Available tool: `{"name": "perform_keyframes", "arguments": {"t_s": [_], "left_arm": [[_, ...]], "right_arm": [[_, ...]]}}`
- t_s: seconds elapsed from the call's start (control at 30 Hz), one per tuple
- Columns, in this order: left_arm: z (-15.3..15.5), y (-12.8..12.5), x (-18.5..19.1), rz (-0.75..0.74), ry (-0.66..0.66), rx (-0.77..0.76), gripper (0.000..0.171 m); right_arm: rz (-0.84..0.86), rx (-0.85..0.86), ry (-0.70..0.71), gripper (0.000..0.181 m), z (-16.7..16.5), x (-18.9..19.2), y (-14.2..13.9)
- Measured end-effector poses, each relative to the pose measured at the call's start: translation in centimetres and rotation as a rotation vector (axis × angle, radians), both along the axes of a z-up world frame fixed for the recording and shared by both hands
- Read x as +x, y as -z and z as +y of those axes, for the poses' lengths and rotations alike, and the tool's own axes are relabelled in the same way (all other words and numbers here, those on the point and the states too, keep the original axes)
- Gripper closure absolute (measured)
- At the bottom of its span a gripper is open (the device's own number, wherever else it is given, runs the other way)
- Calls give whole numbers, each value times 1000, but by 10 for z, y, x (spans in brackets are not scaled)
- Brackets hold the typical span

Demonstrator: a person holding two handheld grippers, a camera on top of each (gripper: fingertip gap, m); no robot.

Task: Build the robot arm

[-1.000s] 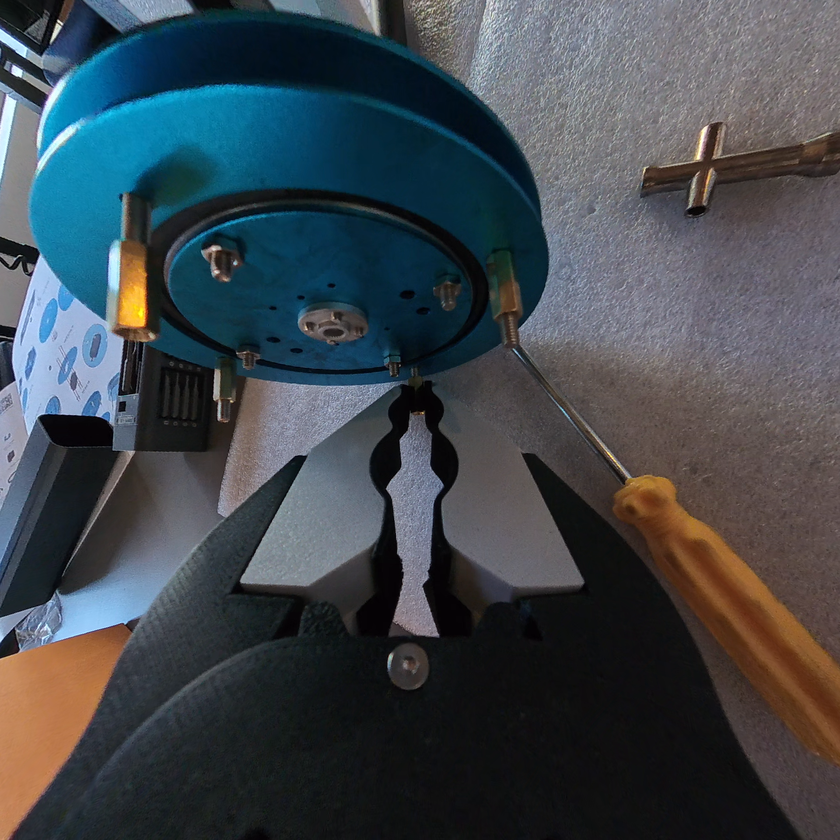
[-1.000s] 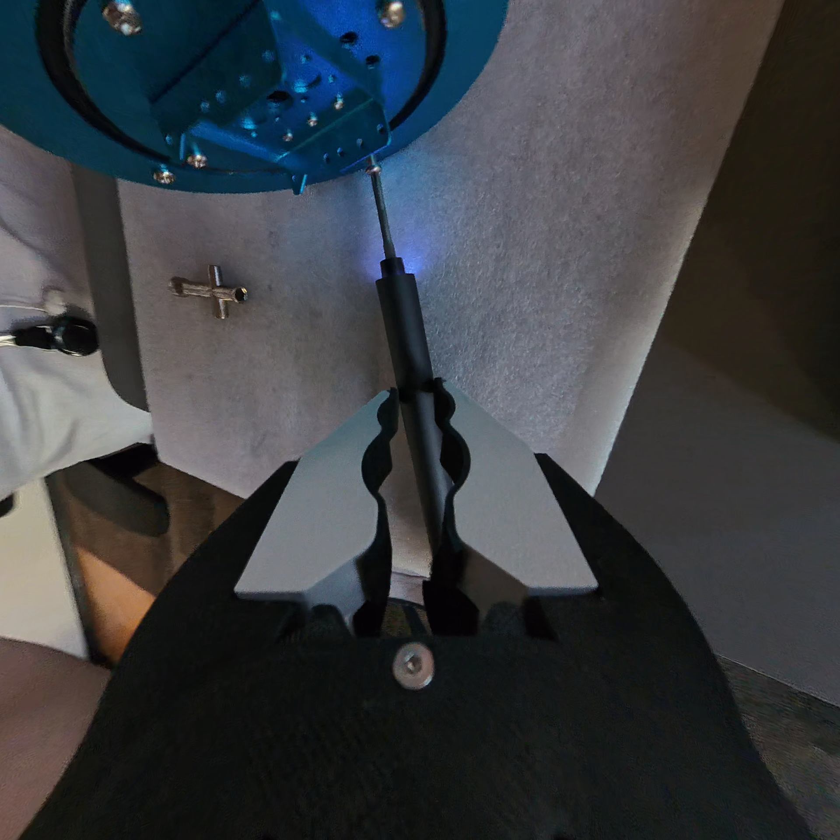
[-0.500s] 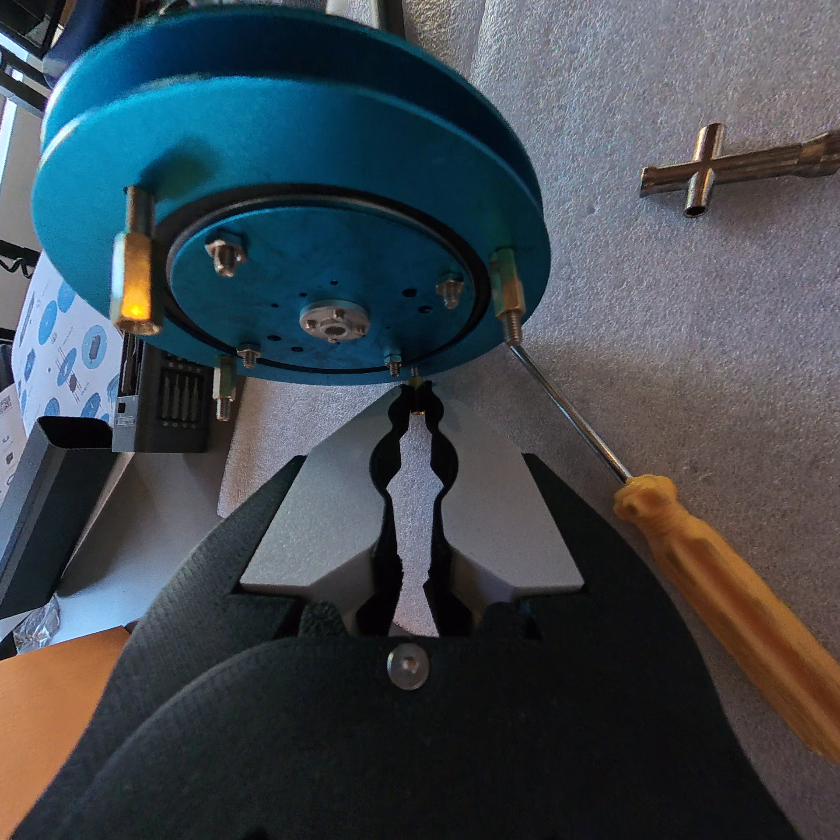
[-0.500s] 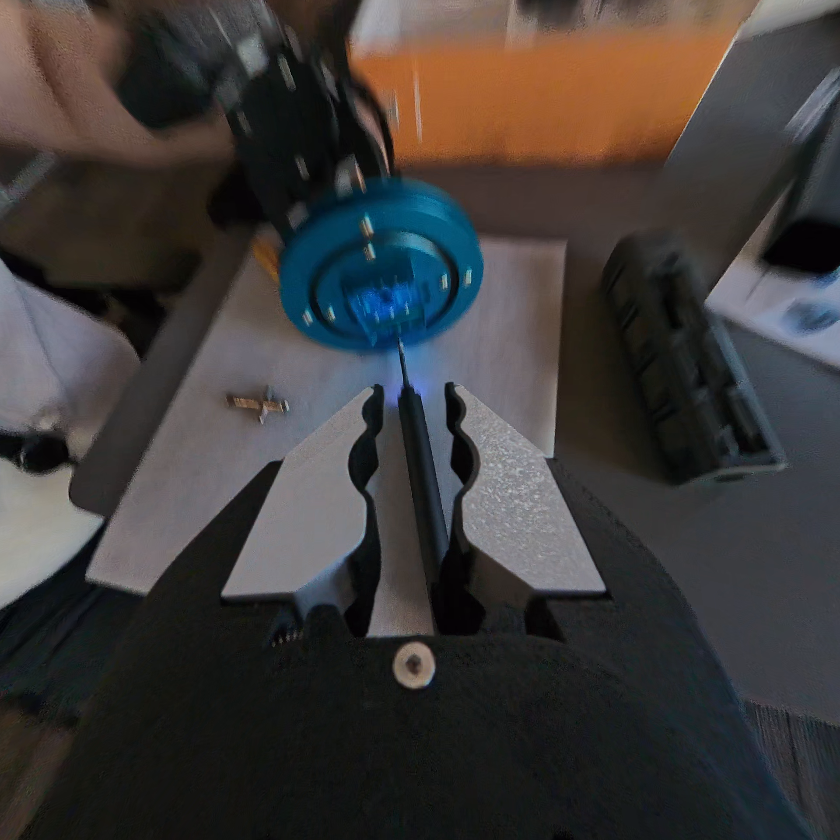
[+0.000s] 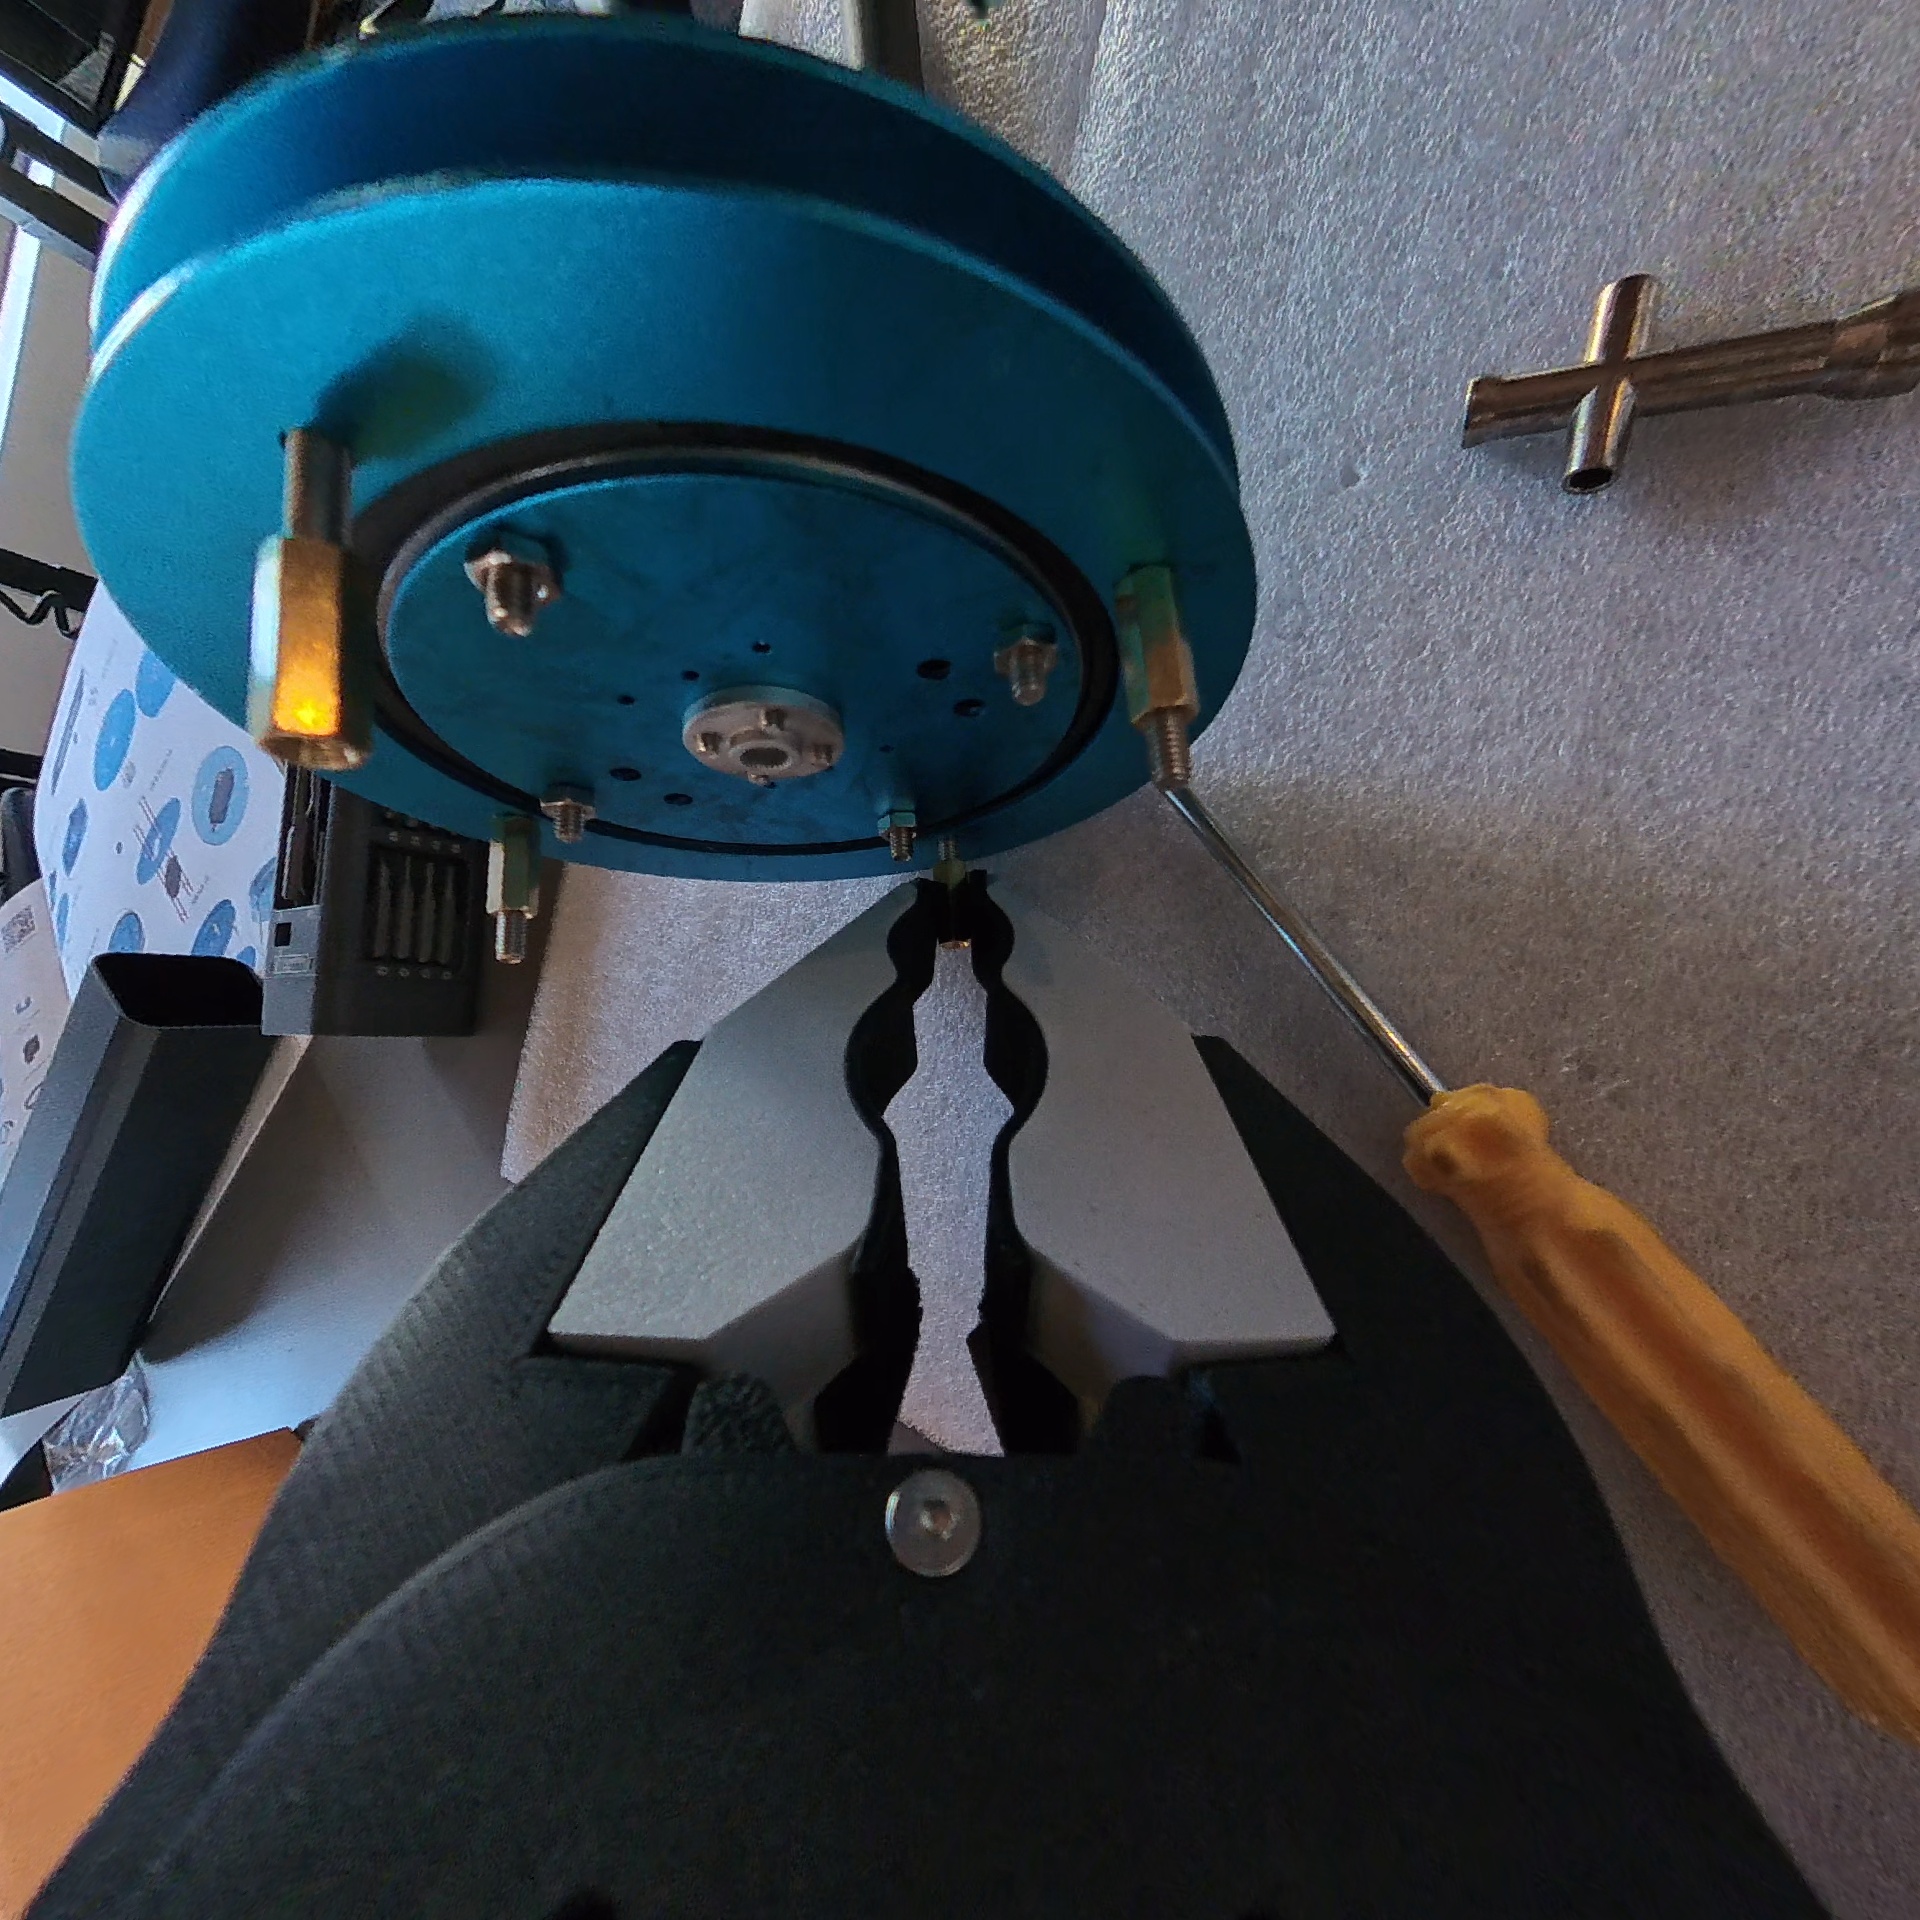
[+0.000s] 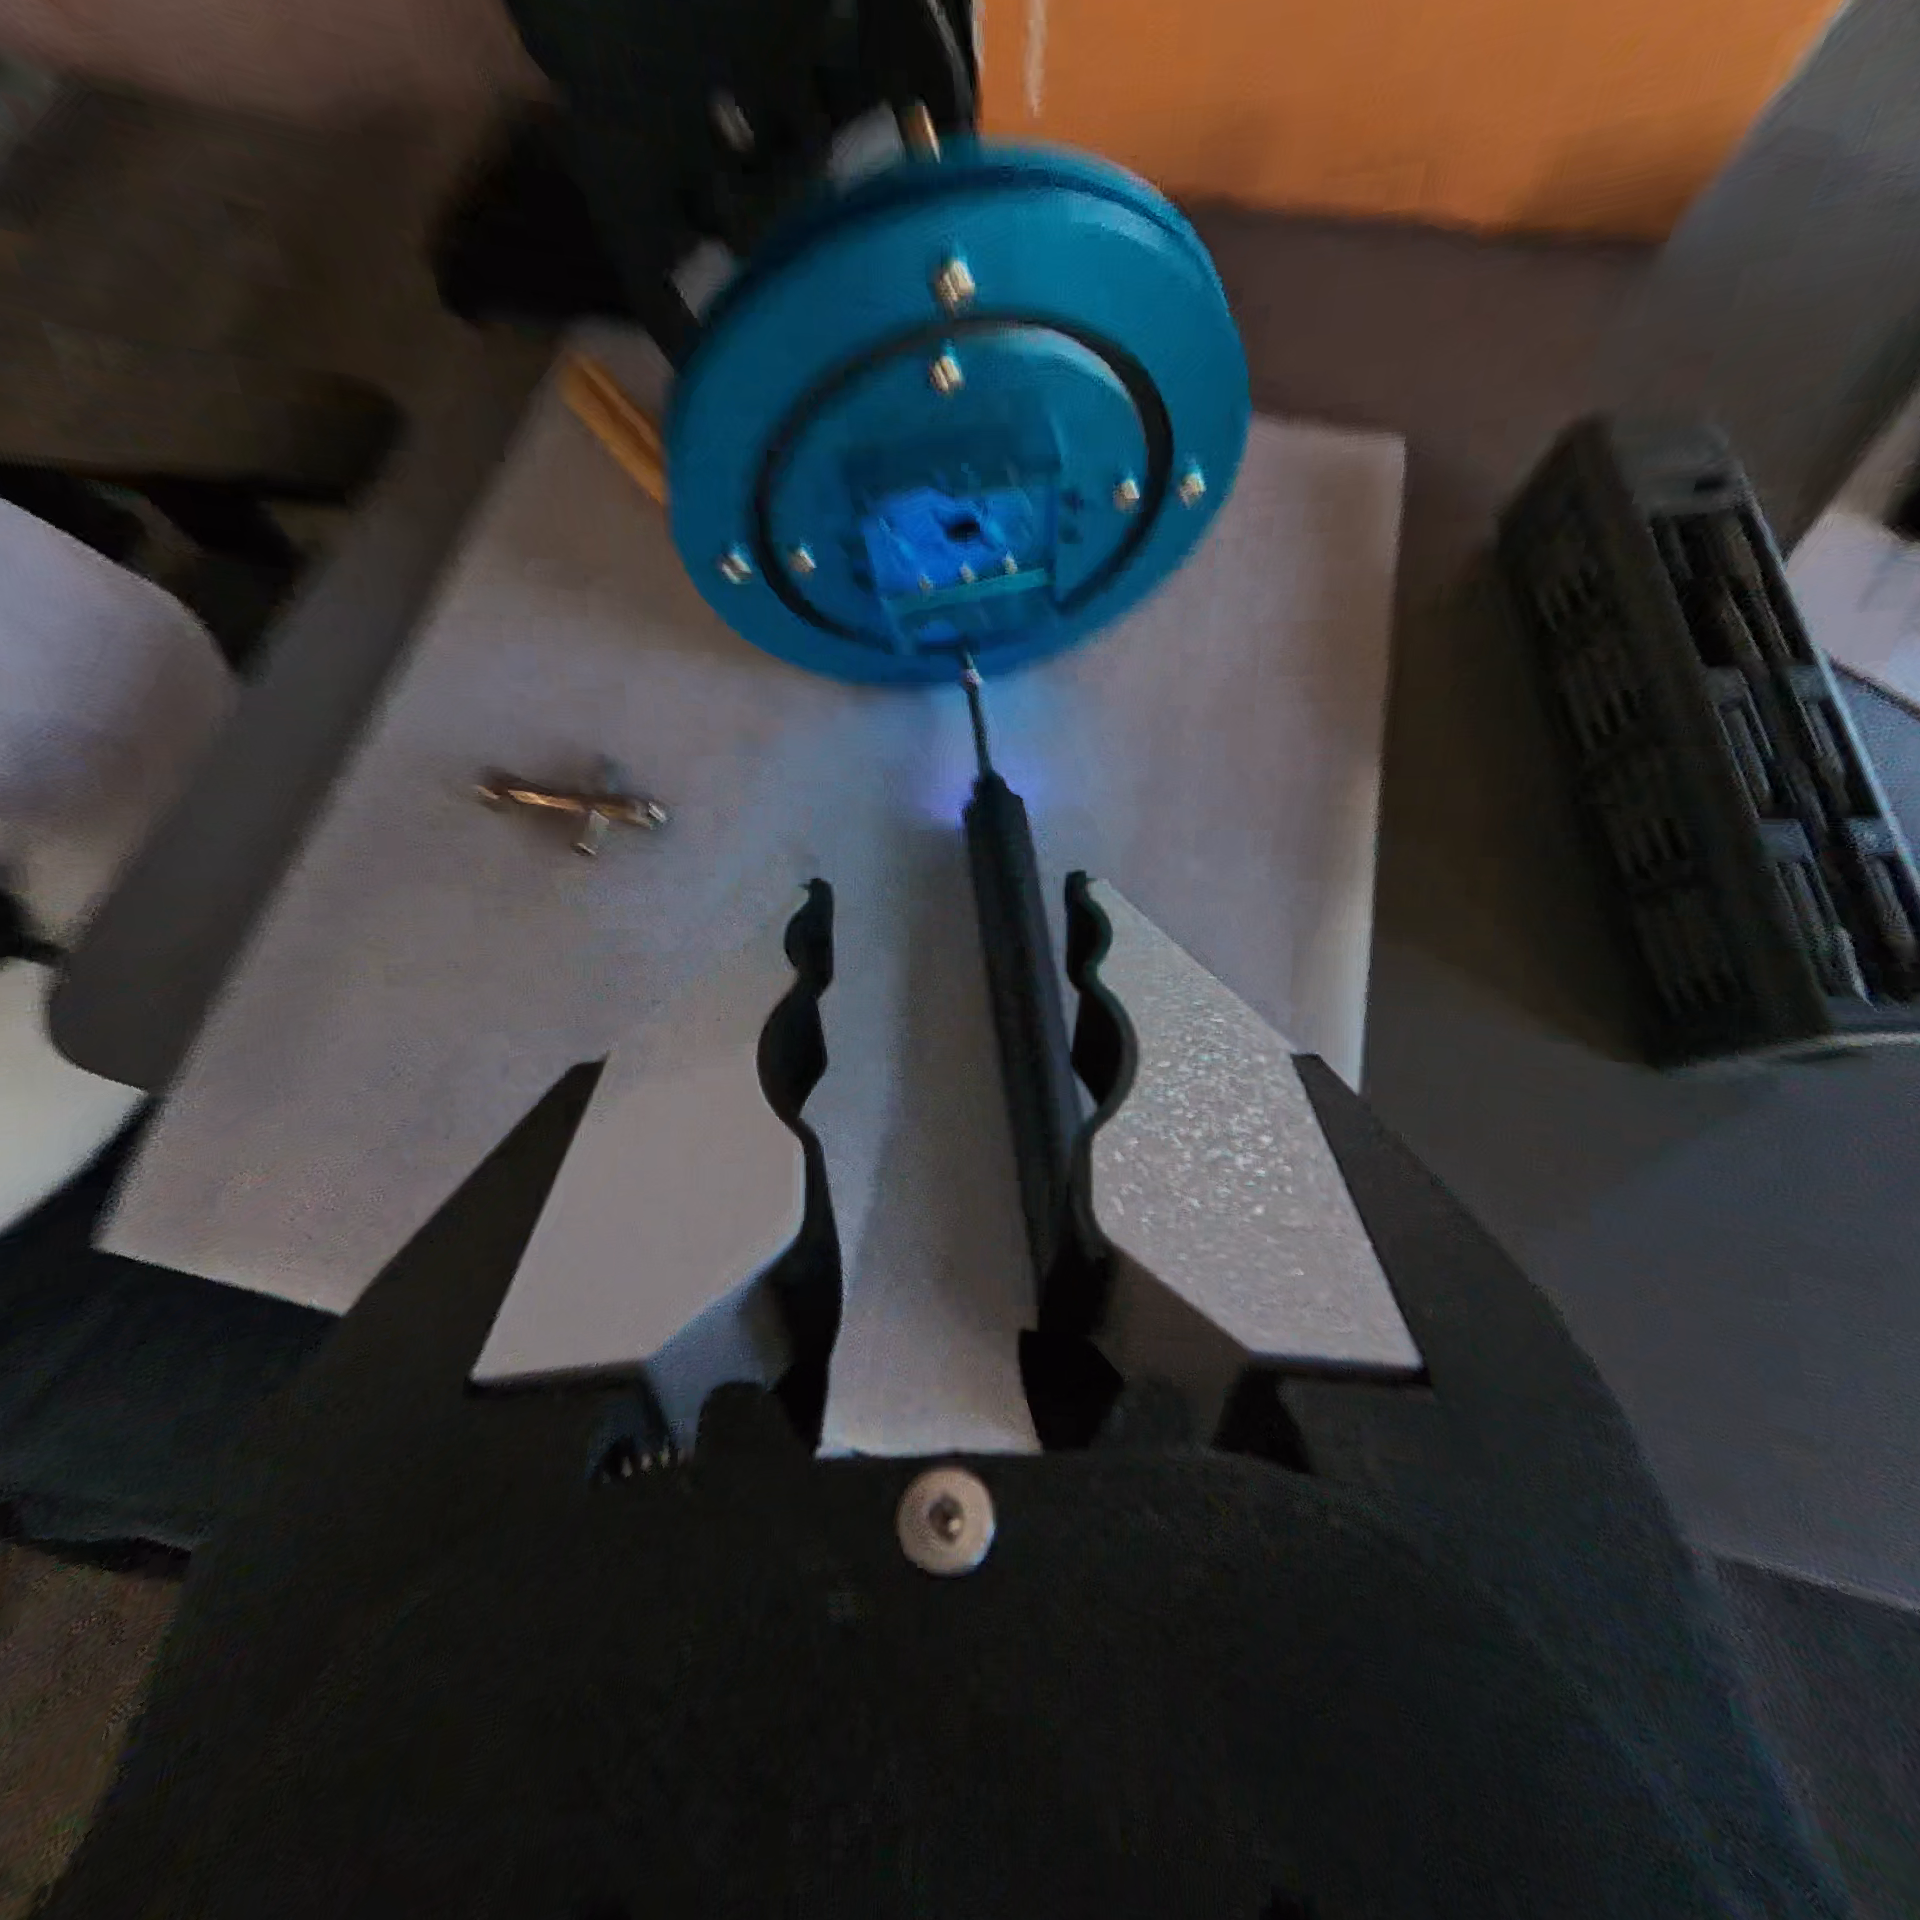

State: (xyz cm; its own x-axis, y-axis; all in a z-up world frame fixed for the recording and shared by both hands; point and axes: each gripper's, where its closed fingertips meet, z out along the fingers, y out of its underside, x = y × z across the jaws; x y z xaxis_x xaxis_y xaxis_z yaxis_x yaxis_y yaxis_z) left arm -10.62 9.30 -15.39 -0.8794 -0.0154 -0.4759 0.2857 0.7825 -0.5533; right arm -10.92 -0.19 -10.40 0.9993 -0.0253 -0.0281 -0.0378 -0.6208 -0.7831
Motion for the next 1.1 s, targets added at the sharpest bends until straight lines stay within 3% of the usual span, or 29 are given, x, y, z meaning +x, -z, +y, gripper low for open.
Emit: {"name": "perform_keyframes", "arguments": {"t_s": [0.17, 0.27, 1.1], "left_arm": [[0, 0, 0, 3, 0, -5, 167], [0, 0, 0, 0, 0, -2, 167], [0, 0, 0, 13, -15, -14, 167]], "right_arm": [[-159, -251, -51, 155, -6, 14, 33], [-113, -290, -72, 156, -4, 15, 39], [-33, -369, -42, 166, -2, 12, 48]]}}
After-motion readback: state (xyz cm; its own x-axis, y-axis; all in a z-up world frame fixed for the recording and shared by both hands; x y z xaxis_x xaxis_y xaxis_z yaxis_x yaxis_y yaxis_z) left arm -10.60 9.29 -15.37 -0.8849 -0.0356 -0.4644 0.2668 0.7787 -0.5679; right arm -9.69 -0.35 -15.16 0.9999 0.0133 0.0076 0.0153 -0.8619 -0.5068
